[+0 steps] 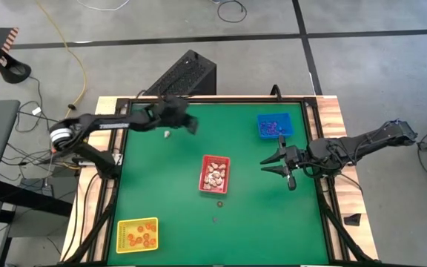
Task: Sort Halloween decoration
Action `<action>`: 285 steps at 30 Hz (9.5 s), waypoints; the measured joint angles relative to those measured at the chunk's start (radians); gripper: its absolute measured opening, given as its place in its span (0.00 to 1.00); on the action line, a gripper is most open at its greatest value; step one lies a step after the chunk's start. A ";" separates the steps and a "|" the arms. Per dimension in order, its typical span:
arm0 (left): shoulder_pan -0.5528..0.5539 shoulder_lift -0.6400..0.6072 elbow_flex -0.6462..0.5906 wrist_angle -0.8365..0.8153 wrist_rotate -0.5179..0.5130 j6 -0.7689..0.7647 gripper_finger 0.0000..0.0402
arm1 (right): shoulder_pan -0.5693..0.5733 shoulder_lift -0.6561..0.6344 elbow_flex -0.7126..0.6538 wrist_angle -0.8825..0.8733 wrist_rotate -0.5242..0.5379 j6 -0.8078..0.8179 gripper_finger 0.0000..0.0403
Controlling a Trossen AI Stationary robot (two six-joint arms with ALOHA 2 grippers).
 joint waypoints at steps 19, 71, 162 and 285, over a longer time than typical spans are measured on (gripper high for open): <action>-0.171 1.029 1.214 0.134 0.274 0.095 0.00 | -0.053 -0.003 0.000 -0.016 0.001 -0.036 0.30; -0.385 0.286 0.645 -1.062 -0.076 0.475 0.35 | 0.023 -0.007 0.011 -0.086 0.001 0.096 0.30; -0.470 0.218 0.228 0.002 -0.044 0.217 0.19 | -0.019 -0.007 0.011 -0.091 0.021 0.053 0.30; -0.225 1.071 1.163 0.250 0.055 0.556 0.00 | -0.021 -0.022 0.010 -0.093 0.022 -0.057 0.30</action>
